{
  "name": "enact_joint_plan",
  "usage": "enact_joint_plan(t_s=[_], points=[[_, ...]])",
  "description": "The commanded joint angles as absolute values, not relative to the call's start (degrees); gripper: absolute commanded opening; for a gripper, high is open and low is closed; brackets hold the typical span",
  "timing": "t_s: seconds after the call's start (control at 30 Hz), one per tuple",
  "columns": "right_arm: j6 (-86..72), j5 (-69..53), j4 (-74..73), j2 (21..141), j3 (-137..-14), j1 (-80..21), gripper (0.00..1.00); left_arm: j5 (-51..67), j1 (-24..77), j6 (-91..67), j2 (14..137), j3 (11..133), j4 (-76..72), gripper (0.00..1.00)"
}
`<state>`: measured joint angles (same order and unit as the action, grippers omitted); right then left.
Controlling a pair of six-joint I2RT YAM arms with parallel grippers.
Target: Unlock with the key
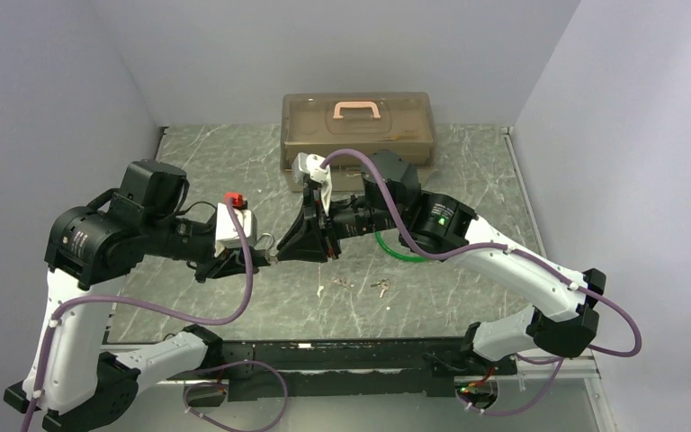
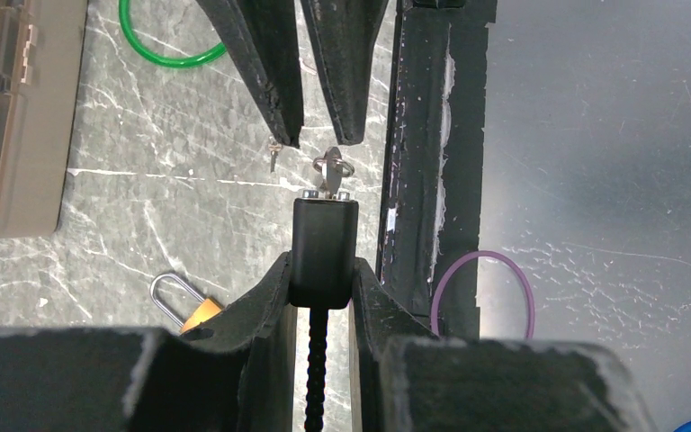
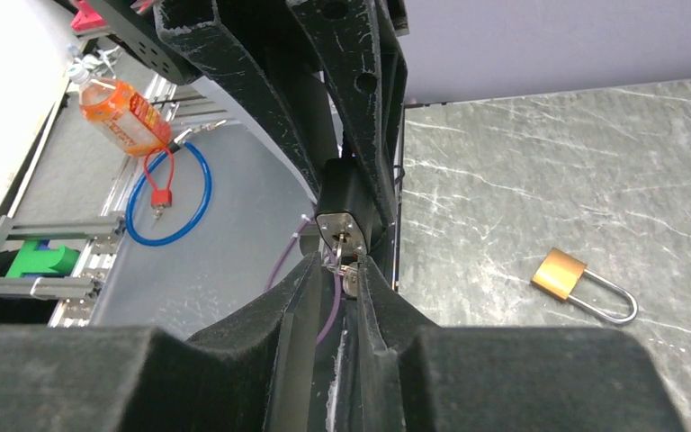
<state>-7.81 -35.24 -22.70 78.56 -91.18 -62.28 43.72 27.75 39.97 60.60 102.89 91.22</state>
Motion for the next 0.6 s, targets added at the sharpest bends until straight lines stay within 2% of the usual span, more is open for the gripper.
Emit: enact_joint_plan(t_s=[0.0,0.4,0.47,0.57], points=[[-6.9,-38.0,-20.4,78.2,-91.6,-62.1,0.23,45.8,28.0,39.2,60.8,105.1,90.1,0.0],[-7.8,-40.9,-19.6,80.8,-92.3,-62.2,0.24,45.8,28.0,39.0,60.9,105.6,90.0,0.0],[-8.0,-41.1,-19.4,81.1,-92.5,-62.1,0.22,45.6,28.0,39.0,60.9,105.6,90.0,0.0],[-8.3,-41.4,-18.7,81.4,-92.3,-62.1,0.12,45.5,28.0,39.1,60.7,105.6,90.0,0.0]])
